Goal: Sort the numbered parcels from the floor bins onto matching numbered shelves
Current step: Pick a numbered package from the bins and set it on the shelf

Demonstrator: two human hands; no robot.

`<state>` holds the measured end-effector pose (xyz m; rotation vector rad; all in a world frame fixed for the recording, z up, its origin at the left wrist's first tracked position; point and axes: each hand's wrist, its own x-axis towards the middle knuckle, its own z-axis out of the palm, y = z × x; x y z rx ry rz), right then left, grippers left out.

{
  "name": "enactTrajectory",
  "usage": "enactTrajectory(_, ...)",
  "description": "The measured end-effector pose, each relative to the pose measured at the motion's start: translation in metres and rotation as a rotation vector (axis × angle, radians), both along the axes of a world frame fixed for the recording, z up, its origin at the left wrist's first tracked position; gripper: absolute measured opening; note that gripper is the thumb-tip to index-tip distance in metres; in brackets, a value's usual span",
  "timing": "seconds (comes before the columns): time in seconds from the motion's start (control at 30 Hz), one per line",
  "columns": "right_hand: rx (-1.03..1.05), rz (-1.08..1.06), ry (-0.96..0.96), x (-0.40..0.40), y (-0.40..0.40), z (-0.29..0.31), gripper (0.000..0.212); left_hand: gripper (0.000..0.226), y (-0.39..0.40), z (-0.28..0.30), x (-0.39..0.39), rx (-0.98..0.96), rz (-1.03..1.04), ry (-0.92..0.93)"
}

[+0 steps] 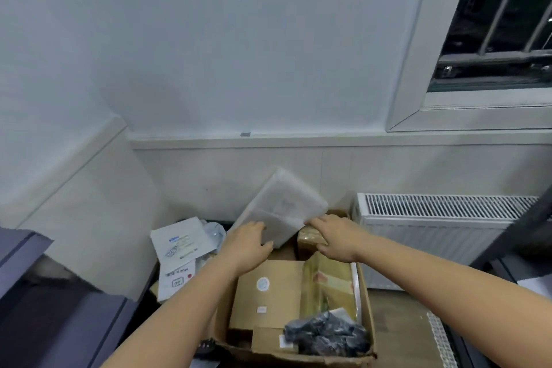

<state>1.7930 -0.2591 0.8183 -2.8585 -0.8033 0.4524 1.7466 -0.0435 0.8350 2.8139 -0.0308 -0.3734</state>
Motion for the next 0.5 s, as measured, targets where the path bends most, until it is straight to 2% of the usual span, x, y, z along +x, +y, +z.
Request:
enactTrajectory(0.3,-0.008,-0.018,0.135,0.115,0.013,-0.051,0.059,0.057,0.018,-0.063,0.108,-0.035,0.086,0.152)
enactTrajectory(0.5,0.004,-0.072,0.193,0.174,0.020,-0.089,0.065,0.061,0.034,-0.106,0.177,-0.048,0.057,0.186)
